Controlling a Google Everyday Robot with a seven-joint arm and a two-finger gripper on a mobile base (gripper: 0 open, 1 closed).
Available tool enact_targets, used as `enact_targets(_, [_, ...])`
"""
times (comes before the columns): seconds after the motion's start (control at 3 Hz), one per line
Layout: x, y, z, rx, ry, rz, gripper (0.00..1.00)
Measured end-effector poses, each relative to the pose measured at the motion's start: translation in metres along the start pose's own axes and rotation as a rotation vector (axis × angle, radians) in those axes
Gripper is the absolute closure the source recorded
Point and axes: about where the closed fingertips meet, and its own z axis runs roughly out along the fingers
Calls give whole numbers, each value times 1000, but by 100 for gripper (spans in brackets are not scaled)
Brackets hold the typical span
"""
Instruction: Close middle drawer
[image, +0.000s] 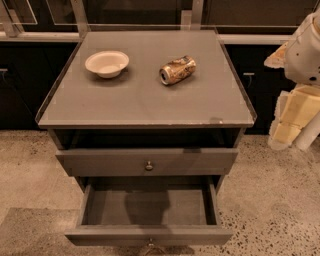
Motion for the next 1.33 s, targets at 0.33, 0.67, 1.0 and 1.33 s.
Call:
enact_targets(0.33, [0,0,0,0,0,0,0])
enact_targets(0.67, [10,10,4,13,-34,24,0])
enact_targets(1.0, [25,44,13,43,-125,70,0])
enact_targets(1.33, [30,87,38,71,-246,190,0])
